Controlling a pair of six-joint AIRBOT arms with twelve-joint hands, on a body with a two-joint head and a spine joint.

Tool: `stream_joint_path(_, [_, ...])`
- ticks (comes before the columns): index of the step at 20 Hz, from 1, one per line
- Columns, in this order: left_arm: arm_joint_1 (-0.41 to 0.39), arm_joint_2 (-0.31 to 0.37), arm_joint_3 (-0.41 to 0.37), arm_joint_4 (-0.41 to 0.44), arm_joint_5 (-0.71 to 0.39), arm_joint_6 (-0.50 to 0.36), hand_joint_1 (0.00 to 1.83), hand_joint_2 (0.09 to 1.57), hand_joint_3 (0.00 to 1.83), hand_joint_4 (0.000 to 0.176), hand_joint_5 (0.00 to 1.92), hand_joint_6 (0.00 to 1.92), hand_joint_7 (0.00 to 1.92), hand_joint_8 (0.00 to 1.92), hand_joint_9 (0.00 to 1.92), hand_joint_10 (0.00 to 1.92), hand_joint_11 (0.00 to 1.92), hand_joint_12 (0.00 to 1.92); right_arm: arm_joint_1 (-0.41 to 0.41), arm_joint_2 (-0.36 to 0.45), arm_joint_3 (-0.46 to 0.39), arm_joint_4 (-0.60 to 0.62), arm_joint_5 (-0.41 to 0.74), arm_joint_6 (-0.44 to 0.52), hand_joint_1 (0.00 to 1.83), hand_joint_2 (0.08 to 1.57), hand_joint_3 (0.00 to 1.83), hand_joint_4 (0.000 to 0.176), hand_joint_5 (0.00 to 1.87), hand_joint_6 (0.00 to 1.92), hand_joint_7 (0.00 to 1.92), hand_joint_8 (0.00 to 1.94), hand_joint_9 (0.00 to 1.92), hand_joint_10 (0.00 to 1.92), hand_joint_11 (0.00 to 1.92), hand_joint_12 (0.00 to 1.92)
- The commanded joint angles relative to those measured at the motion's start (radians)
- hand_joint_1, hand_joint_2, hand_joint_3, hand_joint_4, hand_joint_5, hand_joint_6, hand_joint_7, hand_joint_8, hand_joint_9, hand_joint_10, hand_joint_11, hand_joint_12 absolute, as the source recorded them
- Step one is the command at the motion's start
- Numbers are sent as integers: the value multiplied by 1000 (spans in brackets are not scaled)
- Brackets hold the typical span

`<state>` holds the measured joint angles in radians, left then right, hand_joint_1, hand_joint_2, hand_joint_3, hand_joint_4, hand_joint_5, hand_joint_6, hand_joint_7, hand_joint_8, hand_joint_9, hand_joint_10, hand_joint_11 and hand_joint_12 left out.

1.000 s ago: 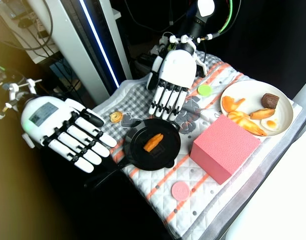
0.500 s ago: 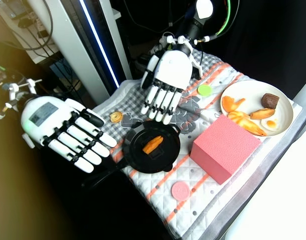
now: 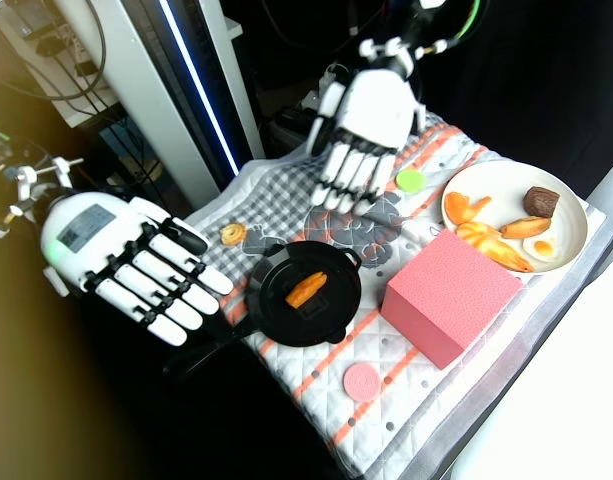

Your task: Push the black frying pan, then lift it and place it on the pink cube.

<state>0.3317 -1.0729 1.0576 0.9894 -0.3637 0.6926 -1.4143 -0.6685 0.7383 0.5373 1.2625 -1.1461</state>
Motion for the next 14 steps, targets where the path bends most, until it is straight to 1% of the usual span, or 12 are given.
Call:
stream_joint_path(1, [0,16,-9,-52,-106,-7,452,1318,1,0,626,70,660,0,556,292,22,1397,4,11,12,18,87,-8,788,1168,0,0,0,0,0,0,0,0,48,36])
stream_joint_path(2, [5,30,-11,-74,-115,-7,479,1308,0,0,618,66,648,0,524,289,4,1382,4,12,18,25,67,-12,811,1167,0,0,0,0,0,0,0,0,17,28])
stream_joint_path(3, [11,43,-13,-92,-124,-7,453,1319,1,0,607,60,623,0,477,270,0,1338,4,13,23,34,50,-20,816,1165,0,0,0,0,0,0,0,0,19,34])
stream_joint_path(4, [14,55,-15,-106,-133,-7,473,1324,1,0,593,49,600,0,427,207,0,1171,5,14,24,44,35,-37,819,1164,0,0,0,0,0,0,0,0,3,33])
stream_joint_path(5, [16,63,-16,-118,-140,-7,488,1321,0,0,624,48,640,6,493,178,0,1205,5,15,30,52,24,-38,825,1160,0,0,0,0,0,0,0,0,0,6])
stream_joint_path(7, [22,78,-17,-153,-159,-1,386,1371,17,0,570,23,570,0,465,148,0,1225,4,14,47,75,-15,-38,795,1159,0,0,0,0,0,0,0,0,0,0])
stream_joint_path(8, [25,81,-17,-173,-169,9,425,1371,11,0,565,20,570,4,461,144,0,1225,5,12,56,84,-31,-39,823,1150,0,0,0,0,0,0,0,0,0,0])
stream_joint_path(10, [37,82,-19,-226,-180,50,495,1358,0,0,595,29,604,15,485,145,0,1231,10,-10,83,116,-66,-39,807,1153,0,0,0,0,0,0,0,0,25,13])
stream_joint_path(11, [49,86,-19,-255,-192,63,516,1353,0,0,593,26,601,11,484,137,0,1211,27,-26,106,123,-103,-39,797,1153,0,0,0,0,0,0,0,0,16,11])
stream_joint_path(12, [59,92,-20,-274,-202,69,498,1353,0,4,577,17,586,4,469,125,0,1197,49,-42,125,124,-137,-39,800,1152,0,5,0,0,0,0,0,0,28,18])
stream_joint_path(13, [68,99,-21,-292,-212,73,456,1366,3,4,567,11,589,4,481,126,0,1237,80,-61,147,124,-177,-53,797,1152,0,12,0,0,0,0,0,0,28,20])
stream_joint_path(14, [75,105,-23,-312,-222,81,463,1369,3,0,574,12,592,4,484,125,0,1224,126,-80,162,130,-221,-105,781,1152,0,19,0,0,0,0,0,0,51,34])
